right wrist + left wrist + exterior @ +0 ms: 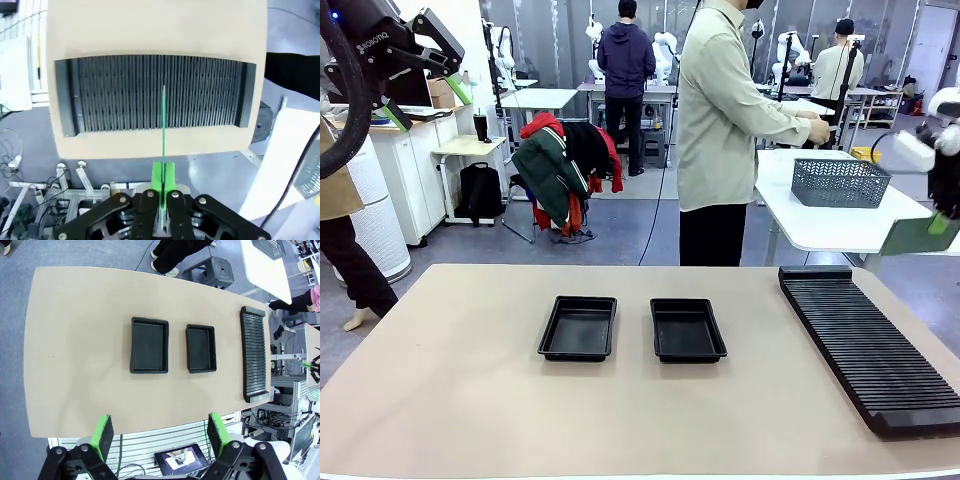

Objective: Inspect and transfer BCBs to ESD trays.
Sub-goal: Pick up the Blank PCB from the PCB Rack and place it in the left ESD tray.

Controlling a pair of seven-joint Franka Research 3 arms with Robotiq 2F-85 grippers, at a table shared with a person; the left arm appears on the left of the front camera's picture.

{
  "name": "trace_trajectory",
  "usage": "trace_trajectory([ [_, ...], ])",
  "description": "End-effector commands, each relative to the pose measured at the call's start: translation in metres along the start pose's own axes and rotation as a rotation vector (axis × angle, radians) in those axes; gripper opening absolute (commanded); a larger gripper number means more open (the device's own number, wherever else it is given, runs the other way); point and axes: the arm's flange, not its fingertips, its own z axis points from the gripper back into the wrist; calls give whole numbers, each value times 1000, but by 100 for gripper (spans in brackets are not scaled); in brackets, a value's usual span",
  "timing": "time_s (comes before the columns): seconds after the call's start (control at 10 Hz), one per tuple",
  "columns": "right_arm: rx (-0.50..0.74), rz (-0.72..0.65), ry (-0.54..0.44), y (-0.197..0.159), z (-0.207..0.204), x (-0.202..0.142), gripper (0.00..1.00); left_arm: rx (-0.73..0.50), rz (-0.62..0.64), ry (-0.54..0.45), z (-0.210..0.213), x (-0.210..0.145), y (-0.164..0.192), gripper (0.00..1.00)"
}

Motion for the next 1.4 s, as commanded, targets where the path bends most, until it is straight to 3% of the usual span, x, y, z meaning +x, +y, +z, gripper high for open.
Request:
trace_trajectory([
  [0.0, 32, -28, 22, -7, 37, 2, 2, -4, 2, 1, 0, 0, 0, 100],
  [0.3, 27, -29, 12, -9, 90, -2, 2, -4, 2, 1, 0, 0, 0, 100],
  [0.5, 29, -24, 9, -13, 104, -2, 2, -4, 2, 1, 0, 0, 0, 100],
  [1.3, 9, -13, 7, -8, 106, -3, 2, -4, 2, 1, 0, 0, 0, 100],
])
